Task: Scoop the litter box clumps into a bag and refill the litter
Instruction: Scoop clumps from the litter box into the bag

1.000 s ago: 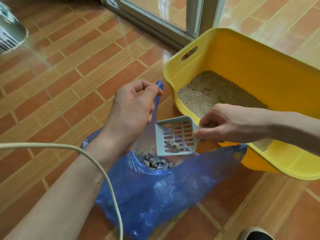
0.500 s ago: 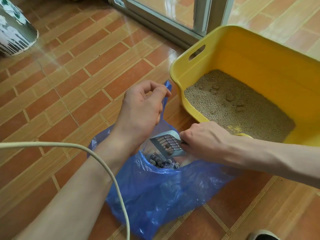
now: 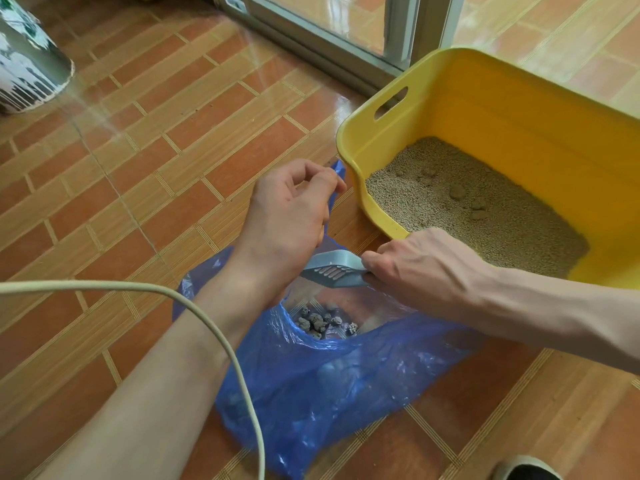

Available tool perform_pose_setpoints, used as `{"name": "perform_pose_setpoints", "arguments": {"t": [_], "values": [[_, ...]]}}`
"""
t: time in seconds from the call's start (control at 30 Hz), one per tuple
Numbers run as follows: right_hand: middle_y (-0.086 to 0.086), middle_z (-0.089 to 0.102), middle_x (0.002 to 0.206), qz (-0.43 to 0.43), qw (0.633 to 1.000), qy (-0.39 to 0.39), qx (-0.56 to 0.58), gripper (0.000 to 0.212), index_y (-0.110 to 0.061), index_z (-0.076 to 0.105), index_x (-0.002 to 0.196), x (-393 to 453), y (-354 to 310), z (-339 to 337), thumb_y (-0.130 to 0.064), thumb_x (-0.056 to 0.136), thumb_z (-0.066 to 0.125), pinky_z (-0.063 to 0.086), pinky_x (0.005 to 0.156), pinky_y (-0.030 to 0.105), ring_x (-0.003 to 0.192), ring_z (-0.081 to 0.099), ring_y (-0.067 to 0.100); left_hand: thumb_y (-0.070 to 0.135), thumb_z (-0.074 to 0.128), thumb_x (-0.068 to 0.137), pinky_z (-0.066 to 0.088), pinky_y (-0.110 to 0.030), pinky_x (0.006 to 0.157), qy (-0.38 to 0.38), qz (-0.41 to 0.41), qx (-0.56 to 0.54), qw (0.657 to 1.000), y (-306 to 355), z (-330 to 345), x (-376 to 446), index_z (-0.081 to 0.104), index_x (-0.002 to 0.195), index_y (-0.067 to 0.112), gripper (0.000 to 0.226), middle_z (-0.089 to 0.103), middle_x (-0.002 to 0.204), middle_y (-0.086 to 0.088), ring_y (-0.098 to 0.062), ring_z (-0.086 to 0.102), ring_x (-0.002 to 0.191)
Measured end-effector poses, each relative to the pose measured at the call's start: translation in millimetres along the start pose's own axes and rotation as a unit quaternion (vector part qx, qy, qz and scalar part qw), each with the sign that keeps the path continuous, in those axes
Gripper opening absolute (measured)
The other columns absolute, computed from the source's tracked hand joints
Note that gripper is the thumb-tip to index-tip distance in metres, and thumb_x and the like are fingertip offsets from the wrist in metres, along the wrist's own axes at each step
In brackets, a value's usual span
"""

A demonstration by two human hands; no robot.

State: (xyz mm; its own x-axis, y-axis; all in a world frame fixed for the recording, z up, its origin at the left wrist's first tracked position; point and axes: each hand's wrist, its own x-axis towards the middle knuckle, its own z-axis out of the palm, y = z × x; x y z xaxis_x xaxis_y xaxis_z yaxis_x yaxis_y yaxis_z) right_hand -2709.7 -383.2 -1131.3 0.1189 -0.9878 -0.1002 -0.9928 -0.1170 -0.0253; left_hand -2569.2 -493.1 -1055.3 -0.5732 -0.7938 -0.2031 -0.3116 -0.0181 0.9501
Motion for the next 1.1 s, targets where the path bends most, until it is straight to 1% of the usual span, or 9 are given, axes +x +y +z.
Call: {"name": "perform_pose_setpoints", "arguments": {"t": [0.2, 0.3, 0.4, 0.5, 0.63, 0.8, 0.87, 1.0, 1.1], "values": [[0.003, 0.062, 0.075, 0.053, 0.998, -0.003, 0.025, 0.033, -0.019, 0.055, 0.092, -7.0, 9.2, -17.4, -0.046, 0.102, 0.039, 0.035, 0.055, 0.033, 0.073, 0.062, 0.034, 0.014, 0.052, 0.103, 0.024, -0.016, 0.037, 0.0, -0.001, -0.012, 1.0, -0.3, 6.3, 3.0, 0.063, 0.093, 0.005, 0.018, 0.034, 0.053, 0.003, -0.008, 0.025, 0.037], [-0.001, 0.049, 0.065, 0.083, 0.994, 0.0, 0.069, 0.033, -0.022, 0.057, 0.093, -20.6, 17.9, -26.2, -0.051, 0.098, 0.041, 0.034, 0.056, 0.031, 0.068, 0.056, 0.03, 0.015, 0.052, 0.104, 0.024, -0.017, 0.038, -0.004, -0.004, -0.01, 1.0, -5.5, 6.0, 4.9, 0.064, 0.092, 0.007, 0.019, 0.035, 0.048, 0.009, -0.007, 0.027, 0.038], [-0.006, 0.049, 0.059, 0.126, 0.982, 0.009, 0.138, 0.035, -0.024, 0.059, 0.089, -41.9, 36.5, -40.1, -0.055, 0.096, 0.043, 0.038, 0.053, 0.032, 0.06, 0.052, 0.019, 0.016, 0.052, 0.103, 0.024, -0.016, 0.038, 0.003, -0.01, -0.014, 1.0, -9.1, 5.4, 7.2, 0.064, 0.091, 0.008, 0.019, 0.036, 0.048, 0.01, -0.008, 0.027, 0.039], [-0.006, 0.054, 0.056, 0.188, 0.96, 0.003, 0.208, 0.035, -0.028, 0.063, 0.082, -63.3, 63.9, -52.7, -0.057, 0.095, 0.048, 0.033, 0.044, 0.028, 0.052, 0.05, 0.01, 0.017, 0.052, 0.103, 0.023, -0.018, 0.039, 0.005, -0.01, -0.014, 1.0, -10.6, 7.1, 9.7, 0.065, 0.093, 0.007, 0.019, 0.034, 0.05, 0.008, -0.01, 0.025, 0.041], [-0.005, 0.051, 0.051, 0.29, 0.921, 0.009, 0.262, 0.039, -0.026, 0.063, 0.067, -77.8, 104.9, -46.1, -0.054, 0.093, 0.055, 0.03, 0.045, 0.03, 0.043, 0.039, 0.01, 0.016, 0.052, 0.104, 0.023, -0.017, 0.038, -0.001, -0.01, -0.017, 1.0, -11.6, 13.0, 13.1, 0.064, 0.095, 0.005, 0.019, 0.033, 0.052, 0.005, -0.011, 0.024, 0.042], [0.006, 0.069, 0.064, 0.402, 0.857, -0.096, 0.308, 0.037, -0.02, 0.075, 0.074, -75.1, 138.3, -10.3, -0.045, 0.096, 0.061, 0.032, 0.047, 0.027, 0.05, 0.049, 0.015, 0.018, 0.052, 0.104, 0.021, -0.018, 0.038, -0.005, -0.01, -0.013, 1.0, -16.0, 20.8, 18.0, 0.064, 0.096, 0.003, 0.021, 0.031, 0.051, 0.005, -0.01, 0.022, 0.042], [0.003, 0.073, 0.066, 0.413, 0.85, -0.117, 0.305, 0.035, -0.021, 0.076, 0.073, -72.6, 140.9, 3.4, -0.044, 0.095, 0.061, 0.034, 0.045, 0.024, 0.049, 0.052, 0.013, 0.018, 0.051, 0.105, 0.02, -0.018, 0.038, -0.005, -0.012, -0.01, 1.0, -18.1, 23.5, 19.3, 0.064, 0.095, 0.004, 0.022, 0.03, 0.05, 0.007, -0.009, 0.022, 0.042], [-0.012, 0.056, 0.039, 0.399, 0.856, -0.117, 0.307, 0.033, -0.02, 0.073, 0.074, -63.6, 136.5, 15.6, -0.039, 0.098, 0.059, 0.028, 0.032, 0.015, 0.032, 0.044, 0.001, 0.019, 0.05, 0.105, 0.019, -0.018, 0.037, -0.008, -0.016, -0.006, 1.0, -21.9, 27.8, 22.8, 0.063, 0.096, 0.003, 0.022, 0.029, 0.05, 0.008, -0.008, 0.021, 0.04], [-0.007, 0.058, 0.05, 0.384, 0.869, -0.091, 0.298, 0.034, -0.015, 0.072, 0.083, -54.1, 132.7, 19.5, -0.038, 0.1, 0.055, 0.029, 0.032, 0.017, 0.039, 0.046, 0.007, 0.018, 0.05, 0.105, 0.018, -0.018, 0.037, -0.005, -0.02, -0.007, 1.0, -24.0, 30.1, 25.1, 0.062, 0.096, 0.003, 0.022, 0.028, 0.049, 0.008, -0.007, 0.02, 0.04]]}}
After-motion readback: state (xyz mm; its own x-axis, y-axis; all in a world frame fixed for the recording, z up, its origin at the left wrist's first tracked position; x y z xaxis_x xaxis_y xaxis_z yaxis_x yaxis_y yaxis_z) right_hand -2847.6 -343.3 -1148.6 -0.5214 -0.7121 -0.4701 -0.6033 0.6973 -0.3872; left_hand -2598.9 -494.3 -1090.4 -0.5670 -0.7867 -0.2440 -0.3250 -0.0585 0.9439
